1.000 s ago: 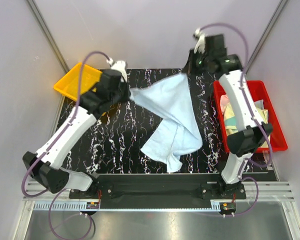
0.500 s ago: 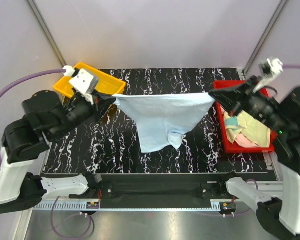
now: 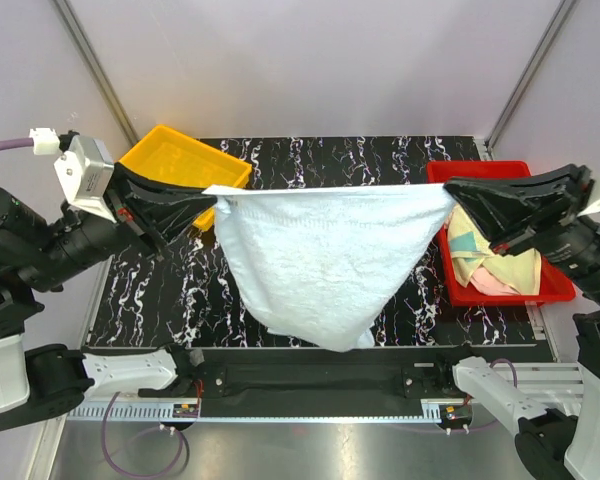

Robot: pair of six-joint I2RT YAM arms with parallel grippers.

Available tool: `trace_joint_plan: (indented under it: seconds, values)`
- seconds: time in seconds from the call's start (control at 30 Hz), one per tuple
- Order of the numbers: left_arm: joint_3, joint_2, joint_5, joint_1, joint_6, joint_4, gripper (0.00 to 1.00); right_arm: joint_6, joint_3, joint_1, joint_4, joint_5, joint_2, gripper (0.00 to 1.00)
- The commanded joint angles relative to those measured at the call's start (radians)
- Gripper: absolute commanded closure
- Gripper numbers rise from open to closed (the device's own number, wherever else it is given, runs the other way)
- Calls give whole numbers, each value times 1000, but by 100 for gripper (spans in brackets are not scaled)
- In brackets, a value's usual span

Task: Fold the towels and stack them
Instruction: Flatten out the crumpled towel

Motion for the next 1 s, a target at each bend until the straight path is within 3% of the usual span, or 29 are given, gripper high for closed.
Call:
trace_joint_plan:
  seconds: [0.0, 0.13, 0.2, 0.23, 0.27, 0.37, 0.53, 0.67, 0.73, 0.87, 0.97]
  values:
    - [48, 47, -24, 1, 85, 17, 100, -33, 76, -3, 61, 180, 46, 100]
    - [-111, 84, -257, 2, 204, 110, 100, -120, 9, -3, 42, 323, 127, 100]
    - [-165, 124, -298, 57, 246, 149, 100, -174, -34, -4, 62, 413, 203, 100]
    - [-162, 152, -260, 109, 240, 166, 100, -195, -43, -3, 89, 437, 236, 100]
    - [-146, 223, -136, 242, 213, 178, 100, -229, -51, -4, 123, 478, 304, 100]
    - [-118, 390, -54, 427, 197, 230, 100, -269, -50, -21, 188, 511, 417, 100]
    - [-18, 653, -120, 540, 228, 422, 100, -321, 91, -106, 293, 383, 731, 100]
    - [176, 872, -88, 590, 226, 430, 100, -335, 243, -170, 321, 259, 956, 100]
    - [195, 954, -110, 602, 246, 460, 100, -335, 268, -179, 350, 204, 1010, 100]
    - [181, 985, -152, 605, 280, 488, 100, -321, 296, -182, 407, 113, 1081, 100]
    - [117, 904, -163, 596, 295, 503, 100, -292, 357, -181, 366, 119, 1075, 100]
